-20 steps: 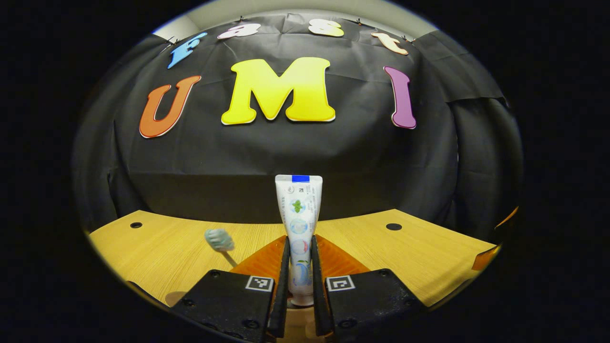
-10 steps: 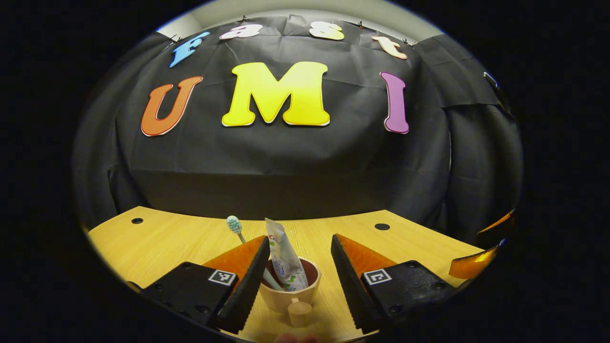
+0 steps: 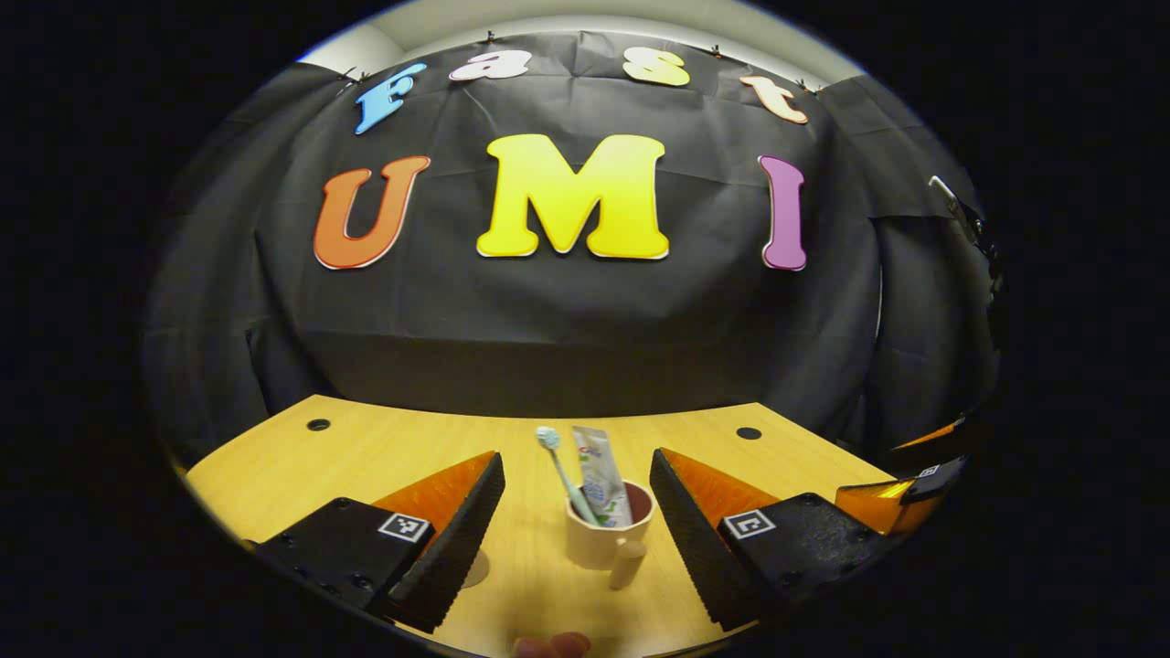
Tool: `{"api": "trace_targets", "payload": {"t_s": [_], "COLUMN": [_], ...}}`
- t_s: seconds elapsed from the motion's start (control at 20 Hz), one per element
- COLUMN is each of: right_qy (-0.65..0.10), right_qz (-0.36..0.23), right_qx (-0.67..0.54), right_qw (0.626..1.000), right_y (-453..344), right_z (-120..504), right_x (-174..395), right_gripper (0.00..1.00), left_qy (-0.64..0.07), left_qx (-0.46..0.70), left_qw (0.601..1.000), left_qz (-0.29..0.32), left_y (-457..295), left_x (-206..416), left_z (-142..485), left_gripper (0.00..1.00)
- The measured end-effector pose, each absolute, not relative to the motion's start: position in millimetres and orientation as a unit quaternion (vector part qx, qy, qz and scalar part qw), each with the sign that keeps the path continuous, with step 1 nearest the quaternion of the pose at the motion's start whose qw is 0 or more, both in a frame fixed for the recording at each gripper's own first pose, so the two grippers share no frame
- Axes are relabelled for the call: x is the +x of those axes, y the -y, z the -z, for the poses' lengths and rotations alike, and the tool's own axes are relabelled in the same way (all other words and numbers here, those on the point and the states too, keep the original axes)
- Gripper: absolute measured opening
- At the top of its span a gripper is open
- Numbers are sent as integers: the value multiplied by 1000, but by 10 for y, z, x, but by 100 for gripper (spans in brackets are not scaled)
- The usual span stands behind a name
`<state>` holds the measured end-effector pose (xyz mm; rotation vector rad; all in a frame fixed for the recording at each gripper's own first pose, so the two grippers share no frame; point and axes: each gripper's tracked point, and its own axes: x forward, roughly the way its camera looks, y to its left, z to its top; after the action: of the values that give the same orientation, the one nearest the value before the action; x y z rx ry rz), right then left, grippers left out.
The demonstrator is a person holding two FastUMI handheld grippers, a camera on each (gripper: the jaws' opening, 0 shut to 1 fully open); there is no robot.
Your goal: Put the toothbrush and toothpaste on the desktop into the cup, then pick up the cup and place it on the coaster on the desktop.
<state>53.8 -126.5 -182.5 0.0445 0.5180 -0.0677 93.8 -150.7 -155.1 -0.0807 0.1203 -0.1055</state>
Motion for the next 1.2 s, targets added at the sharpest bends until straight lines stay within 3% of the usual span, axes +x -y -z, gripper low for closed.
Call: {"api": "trace_targets", "payload": {"t_s": [0.3,0.6,0.9,1.2], "right_qy": [-277,-358,-437,-521], "right_qz": [-20,-55,-46,-33], "right_qx": [14,23,28,31], "right_qw": [961,932,898,852], "right_y": [525,-130,-402,-486], "right_z": [1670,1858,2142,2672], "right_x": [672,847,1251,1422], "right_gripper": [96,96,96,96], "left_qy": [-77,-96,-79,-103], "left_qx": [-43,-47,-36,-38], "left_qw": [996,994,996,992], "left_qz": [17,-6,-32,-54], "left_y": [831,260,-247,-511], "left_x": [570,361,375,417], "left_z": [1299,1089,841,981], "left_gripper": [100,100,100,100]}}
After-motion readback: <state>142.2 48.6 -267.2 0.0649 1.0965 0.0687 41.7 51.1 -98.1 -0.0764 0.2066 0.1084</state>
